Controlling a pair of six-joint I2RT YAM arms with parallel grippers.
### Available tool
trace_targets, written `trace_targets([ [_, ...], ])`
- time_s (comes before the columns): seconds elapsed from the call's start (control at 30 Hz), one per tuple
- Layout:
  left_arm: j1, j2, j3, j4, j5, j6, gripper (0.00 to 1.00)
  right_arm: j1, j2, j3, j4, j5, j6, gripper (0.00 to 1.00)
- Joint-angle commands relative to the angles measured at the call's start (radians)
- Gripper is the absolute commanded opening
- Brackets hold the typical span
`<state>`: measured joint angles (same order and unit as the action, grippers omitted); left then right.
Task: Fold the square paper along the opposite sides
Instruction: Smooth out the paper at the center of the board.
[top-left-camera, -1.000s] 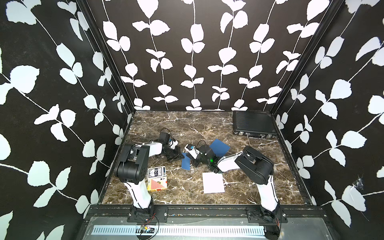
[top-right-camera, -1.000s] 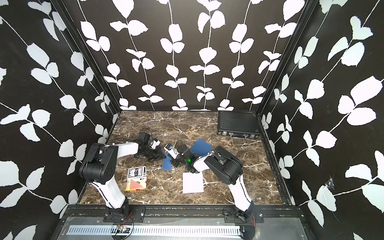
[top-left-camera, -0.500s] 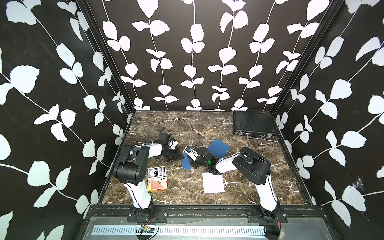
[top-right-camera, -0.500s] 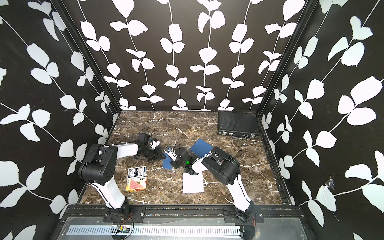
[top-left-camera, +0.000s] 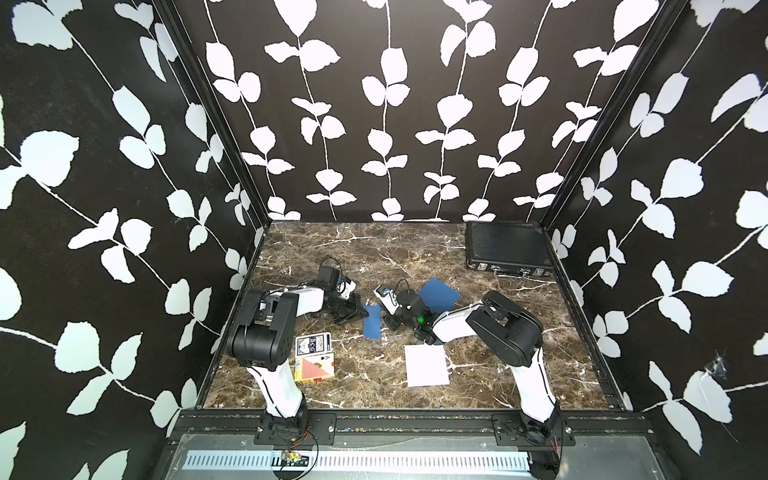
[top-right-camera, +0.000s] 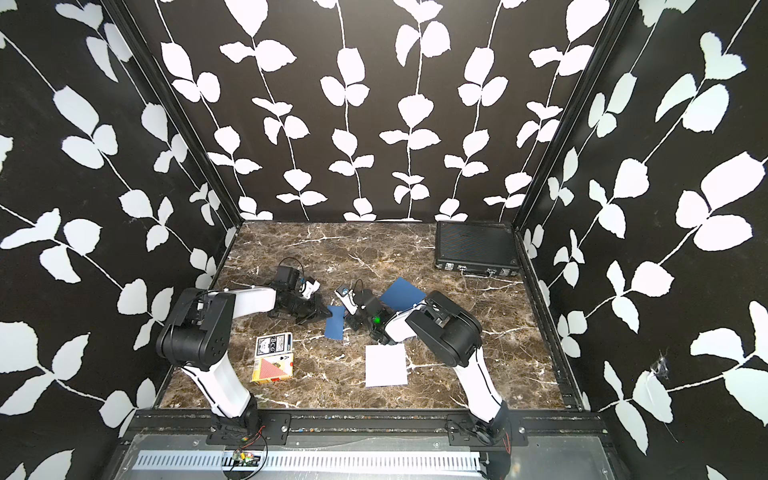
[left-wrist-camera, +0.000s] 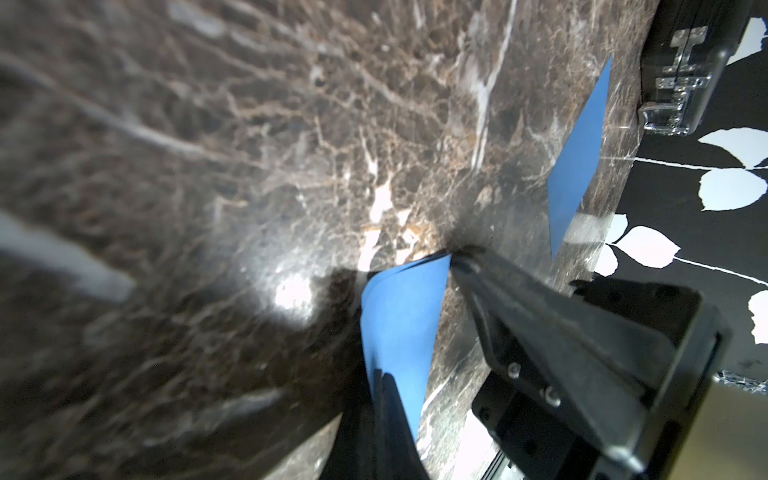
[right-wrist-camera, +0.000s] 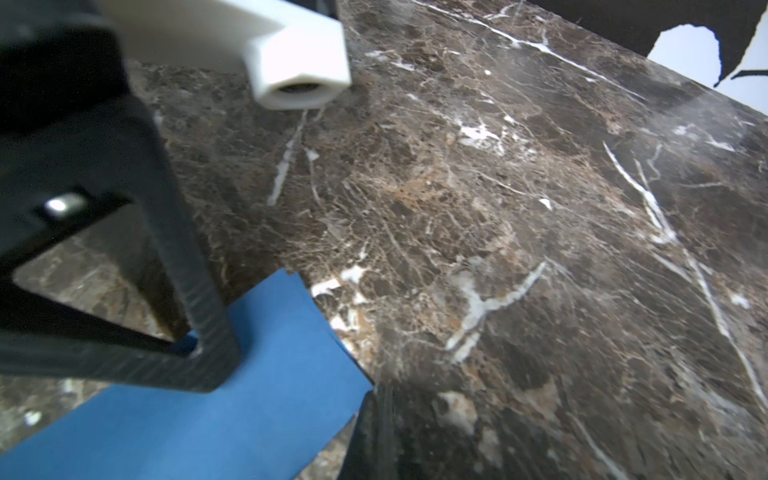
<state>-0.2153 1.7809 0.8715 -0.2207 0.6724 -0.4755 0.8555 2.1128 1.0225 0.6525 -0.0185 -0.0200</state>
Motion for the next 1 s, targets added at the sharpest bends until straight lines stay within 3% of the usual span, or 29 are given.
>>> trace_targets([
  [0.0, -0.004, 0.007, -0.048, -0.029, -0.085, 0.0, 0.0, -0.029, -0.024, -0.021, -0.127, -0.026, 0.028, 0.0],
  [0.13, -0.004, -0.005, -0.059, -0.003, -0.079, -0.007, 0.0, -0.027, -0.092, -0.02, -0.036, -0.135, 0.035, 0.02],
  [0.27, -0.004, -0.018, -0.062, -0.002, -0.079, -0.008, 0.0, -0.011, -0.073, 0.006, 0.013, -0.155, 0.037, 0.02],
  [0.53, -0.004, -0.004, -0.06, 0.001, -0.046, -0.014, 0.0, 0.043, 0.026, 0.048, 0.023, -0.082, -0.018, 0.02],
  [0.97, -0.004, -0.005, -0.055, -0.011, -0.051, -0.007, 0.0, 0.0, 0.044, -0.042, -0.122, 0.108, -0.064, 0.0],
])
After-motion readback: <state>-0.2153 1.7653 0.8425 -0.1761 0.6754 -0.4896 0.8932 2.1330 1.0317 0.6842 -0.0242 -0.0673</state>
